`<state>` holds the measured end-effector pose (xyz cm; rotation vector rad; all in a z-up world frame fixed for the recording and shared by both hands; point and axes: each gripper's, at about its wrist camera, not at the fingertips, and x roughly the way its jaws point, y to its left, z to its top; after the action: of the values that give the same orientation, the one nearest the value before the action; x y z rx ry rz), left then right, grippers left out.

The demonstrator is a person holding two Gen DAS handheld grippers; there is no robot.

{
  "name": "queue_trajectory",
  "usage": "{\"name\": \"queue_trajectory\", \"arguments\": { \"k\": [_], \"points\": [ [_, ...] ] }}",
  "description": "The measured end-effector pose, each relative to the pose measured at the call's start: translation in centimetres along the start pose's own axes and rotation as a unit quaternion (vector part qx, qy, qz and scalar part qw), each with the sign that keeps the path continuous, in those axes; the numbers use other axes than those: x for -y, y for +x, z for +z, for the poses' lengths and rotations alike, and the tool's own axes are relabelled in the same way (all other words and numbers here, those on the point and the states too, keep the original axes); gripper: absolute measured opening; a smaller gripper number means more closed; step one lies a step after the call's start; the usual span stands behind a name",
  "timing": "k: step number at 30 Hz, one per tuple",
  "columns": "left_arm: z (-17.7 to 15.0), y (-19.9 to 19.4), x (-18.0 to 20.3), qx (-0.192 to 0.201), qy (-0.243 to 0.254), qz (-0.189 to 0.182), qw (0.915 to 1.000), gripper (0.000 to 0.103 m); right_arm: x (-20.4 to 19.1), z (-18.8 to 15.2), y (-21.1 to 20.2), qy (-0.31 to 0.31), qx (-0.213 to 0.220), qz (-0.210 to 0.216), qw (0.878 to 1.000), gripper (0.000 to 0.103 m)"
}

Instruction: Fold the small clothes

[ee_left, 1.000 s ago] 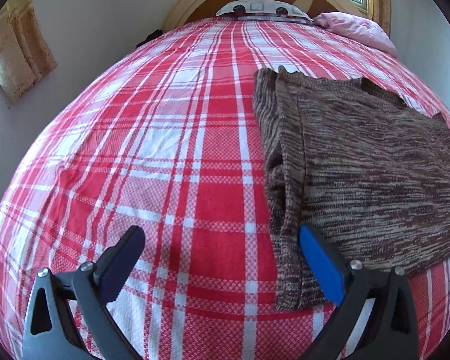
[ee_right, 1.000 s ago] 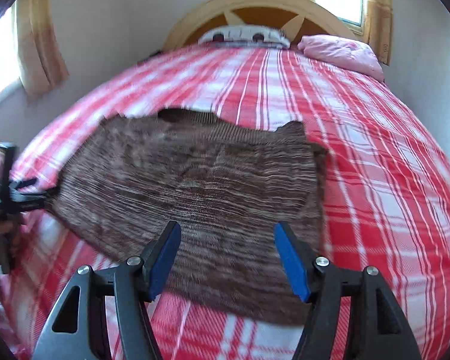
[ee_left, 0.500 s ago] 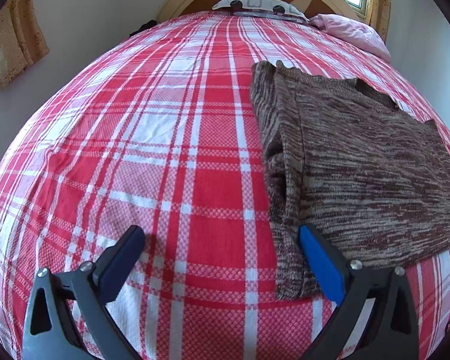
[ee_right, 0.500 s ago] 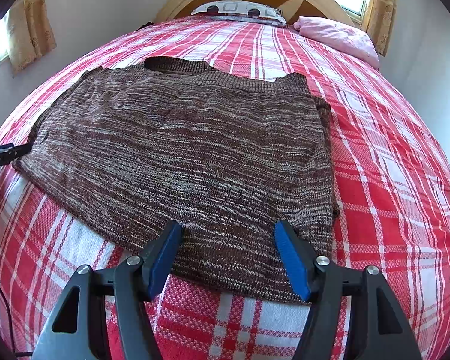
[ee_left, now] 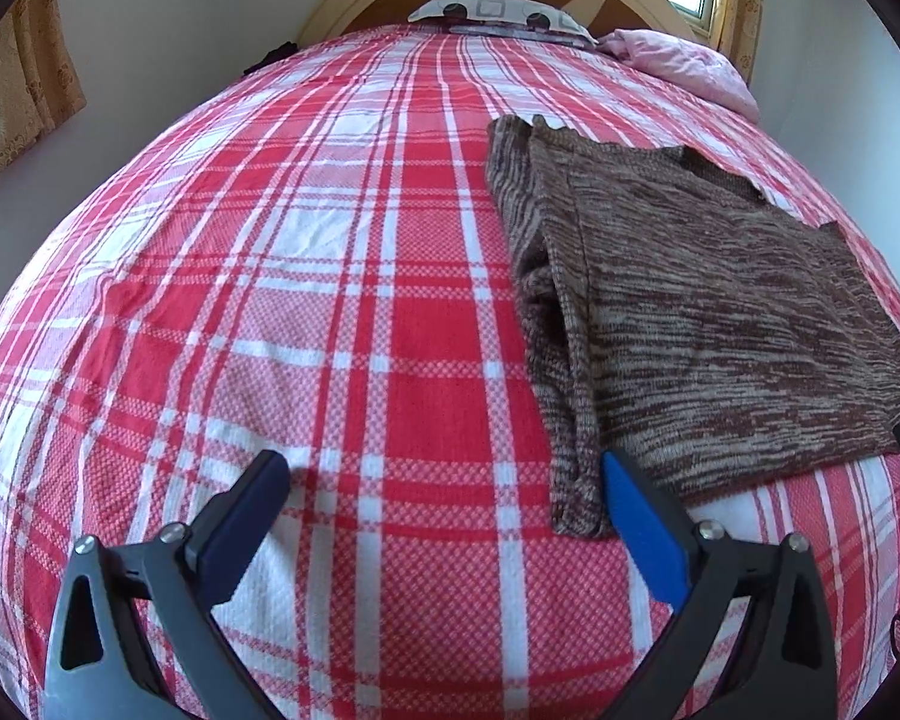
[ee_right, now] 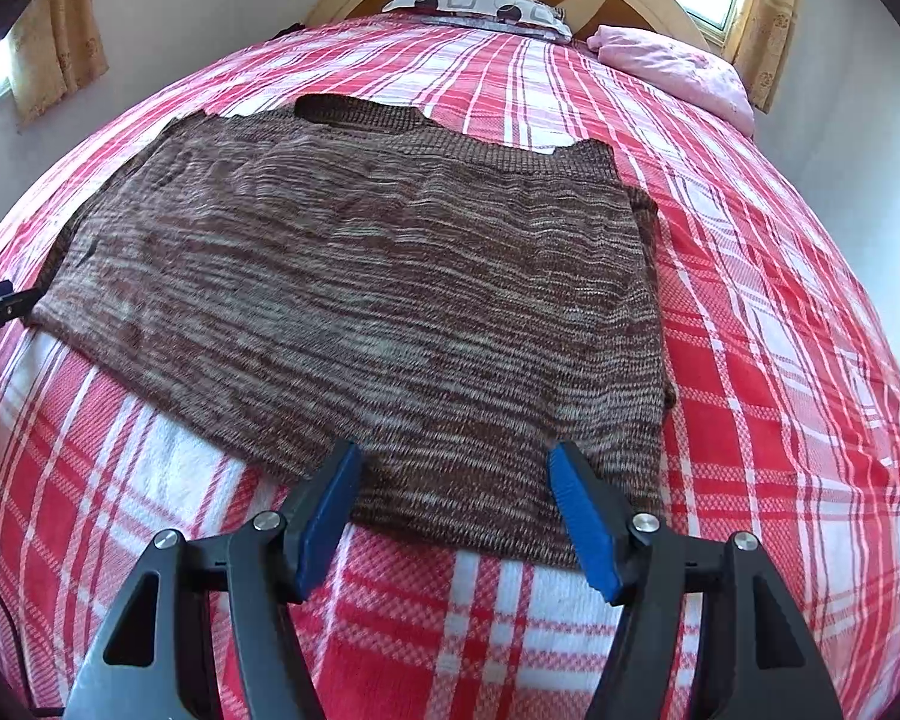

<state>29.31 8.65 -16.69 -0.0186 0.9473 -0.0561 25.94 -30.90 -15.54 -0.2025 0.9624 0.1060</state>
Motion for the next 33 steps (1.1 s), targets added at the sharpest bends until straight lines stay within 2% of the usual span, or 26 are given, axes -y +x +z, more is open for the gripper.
{"name": "queue_trajectory", "arguments": {
  "k": [3,7,10,13,16,19,22,26,29,33],
  "points": [
    [-0.5,-0.5,-0.5,0.000,-0.001,-0.015,0.9999,0.103,-1.1,-0.3,-0.5,-0.020,-0.007,-0.002,1.000,0.066],
    [-1.2,-1.4,-0.7,0.005,0.004,-0.017,0.9998,0.103,-2.8,-0.7,-1.0,-0.053,-0.004,-0.009,0.999,0.066],
    [-1.6,-2.2,-2.0,0.012,-0.018,-0.019,0.9996,0.103,-4.4,-0.3,-2.1,-0.058,0.015,0.014,0.998,0.066],
    [-1.6,-2.8,-3.9,0.025,-0.051,-0.013,0.9983,0.103,-7.7,0.7,-3.6,-0.093,0.053,0.031,0.994,0.066],
    [-1.5,-3.3,-6.0,0.039,-0.070,0.008,0.9967,0.103,-12.3,1.6,-4.6,-0.145,0.091,0.049,0.984,0.066],
    [-1.2,-3.2,-7.8,0.036,-0.076,0.030,0.9960,0.103,-17.3,1.9,-5.0,-0.211,0.133,0.038,0.968,0.066],
    [-1.2,-3.1,-9.2,0.036,-0.082,0.038,0.9953,0.103,-22.1,1.9,-4.7,-0.263,0.151,0.026,0.953,0.066],
    [-1.9,-2.6,-10.8,0.030,-0.113,0.007,0.9932,0.103,-26.6,1.4,-3.4,-0.317,0.164,0.016,0.934,0.066],
    [-1.7,-2.6,-10.9,0.034,-0.117,-0.003,0.9925,0.103,-29.5,1.3,-2.0,-0.347,0.174,-0.001,0.921,0.066],
    [-1.6,-2.3,-11.0,0.033,-0.115,-0.010,0.9928,0.103,-31.5,2.1,-1.0,-0.358,0.191,-0.028,0.913,0.066]
  ]
}}
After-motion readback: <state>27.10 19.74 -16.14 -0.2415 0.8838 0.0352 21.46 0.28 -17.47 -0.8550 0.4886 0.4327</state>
